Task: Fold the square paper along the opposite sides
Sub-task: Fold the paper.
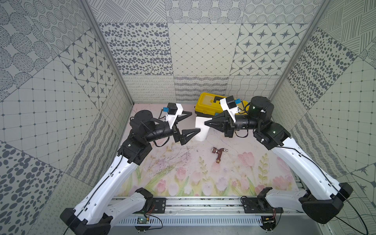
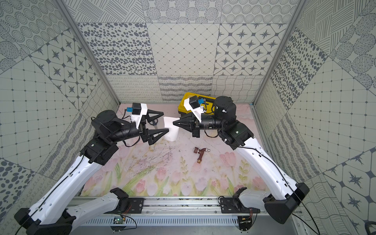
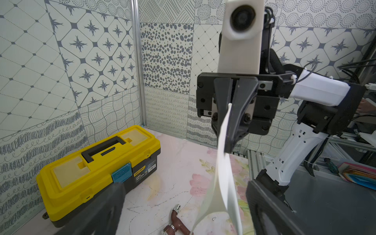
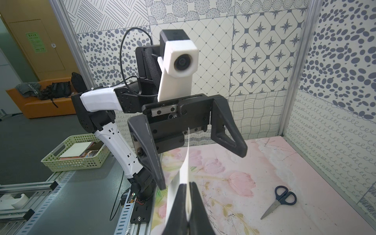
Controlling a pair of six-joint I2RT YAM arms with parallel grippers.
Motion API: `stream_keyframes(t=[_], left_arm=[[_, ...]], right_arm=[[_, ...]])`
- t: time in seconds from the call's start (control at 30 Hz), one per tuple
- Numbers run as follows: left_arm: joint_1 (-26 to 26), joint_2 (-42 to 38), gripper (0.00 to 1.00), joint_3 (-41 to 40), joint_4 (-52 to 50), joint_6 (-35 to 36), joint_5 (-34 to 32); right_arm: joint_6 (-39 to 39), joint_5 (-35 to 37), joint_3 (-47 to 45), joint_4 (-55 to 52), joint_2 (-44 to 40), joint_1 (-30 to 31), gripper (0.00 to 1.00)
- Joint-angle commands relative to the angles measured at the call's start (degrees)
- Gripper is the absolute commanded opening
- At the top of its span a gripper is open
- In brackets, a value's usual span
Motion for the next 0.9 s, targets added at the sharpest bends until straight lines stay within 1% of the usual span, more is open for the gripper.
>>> stream_keyframes(t=[0.0,0.03,0.17,0.27,0.33,0.4,0.5,0.63,0.77,0.87], left_arm=[[0.11,0.27,0.92,0.05,8.6,-4.84,-2.65],[0.11,0.3,0.85,-0.04,8.97,-5.07,-1.44],[0.05,0.39,0.54,-0.38,10.12,-5.81,3.07],[0.11,0.38,0.42,-0.65,10.38,-5.9,5.43],[0.12,0.23,0.37,-0.74,10.46,-5.91,6.76],[0.12,-0.06,0.35,-0.98,10.41,-5.76,7.82],[0.11,-0.94,0.34,-1.59,10.26,-4.42,9.56],[0.12,-2.99,0.35,-1.78,6.97,0.33,12.73],[0.37,-4.29,0.37,-0.04,1.73,5.28,16.44],[0.69,-3.9,0.4,1.46,-0.39,6.66,18.6]], right_arm=[[-0.42,-0.82,0.72,1.27,-1.04,0.27,0.06],[-0.42,-0.82,0.77,1.25,-1.02,0.27,0.05],[-0.37,-0.92,0.9,1.24,-1.18,0.27,0.06],[-0.6,-0.77,0.94,1.22,-1.36,0.32,0.05],[-0.63,-0.75,0.81,1.18,-1.37,0.27,0.06],[-0.79,-0.68,0.73,1.22,-1.45,0.29,0.06],[-1.2,-0.73,0.72,0.84,-1.5,0.32,0.05],[-2.49,-1.12,0.72,-0.13,-1.8,0.33,0.06],[-4.22,-2.26,1.13,-1.72,-2.16,0.02,0.05],[-4.63,-3.81,1.49,-2.2,-2.16,-0.17,0.05]])
